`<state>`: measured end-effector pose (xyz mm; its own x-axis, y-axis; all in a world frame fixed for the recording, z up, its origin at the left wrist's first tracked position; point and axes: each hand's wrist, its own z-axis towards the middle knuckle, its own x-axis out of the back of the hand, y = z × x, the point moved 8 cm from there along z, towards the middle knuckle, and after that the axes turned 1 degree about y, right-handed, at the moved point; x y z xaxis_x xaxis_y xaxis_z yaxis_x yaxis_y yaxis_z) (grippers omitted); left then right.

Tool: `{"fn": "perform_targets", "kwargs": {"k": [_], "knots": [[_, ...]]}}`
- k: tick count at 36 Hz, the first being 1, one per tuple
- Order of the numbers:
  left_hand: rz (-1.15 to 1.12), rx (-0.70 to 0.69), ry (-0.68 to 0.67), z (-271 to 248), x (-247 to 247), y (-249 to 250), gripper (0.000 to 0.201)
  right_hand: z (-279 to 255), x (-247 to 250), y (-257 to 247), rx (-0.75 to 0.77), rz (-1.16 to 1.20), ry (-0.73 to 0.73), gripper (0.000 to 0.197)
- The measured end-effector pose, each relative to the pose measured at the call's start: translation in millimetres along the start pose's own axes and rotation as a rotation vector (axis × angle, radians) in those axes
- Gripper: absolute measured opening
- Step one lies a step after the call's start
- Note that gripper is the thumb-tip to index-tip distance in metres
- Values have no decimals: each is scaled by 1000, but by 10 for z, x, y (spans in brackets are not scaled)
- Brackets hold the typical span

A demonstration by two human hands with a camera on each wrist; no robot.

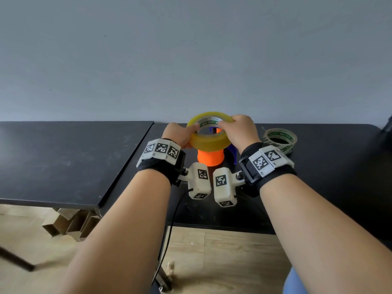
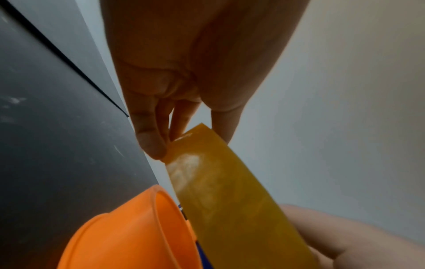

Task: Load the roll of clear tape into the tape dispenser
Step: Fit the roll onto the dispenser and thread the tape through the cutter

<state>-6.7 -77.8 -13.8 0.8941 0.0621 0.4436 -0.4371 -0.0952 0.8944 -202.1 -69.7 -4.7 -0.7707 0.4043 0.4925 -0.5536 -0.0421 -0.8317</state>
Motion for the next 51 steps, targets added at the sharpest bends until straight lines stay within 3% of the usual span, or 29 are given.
{"fn": "perform_targets", "kwargs": {"k": [7, 16, 27, 33, 42, 51], "knots": [[149, 63, -12, -5, -81, -137, 44, -37, -67, 110, -12, -127, 19, 26], [231, 104, -65, -22, -101, -146, 40, -91, -14, 35, 36, -170, 16, 40], [345, 102, -87, -40, -214, -221, 38, -112, -108, 229, -42, -219, 14, 17], [454, 75, -94, -34, -248, -223, 45, -143, -65, 243, -41, -200, 14, 35], [475, 104, -115, -66, -317, -256, 52, -185, -121, 357, -116, -192, -85, 56], [251, 131, -126, -103, -363, -270, 52, -176, -58, 358, -134, -225, -97, 30]]}}
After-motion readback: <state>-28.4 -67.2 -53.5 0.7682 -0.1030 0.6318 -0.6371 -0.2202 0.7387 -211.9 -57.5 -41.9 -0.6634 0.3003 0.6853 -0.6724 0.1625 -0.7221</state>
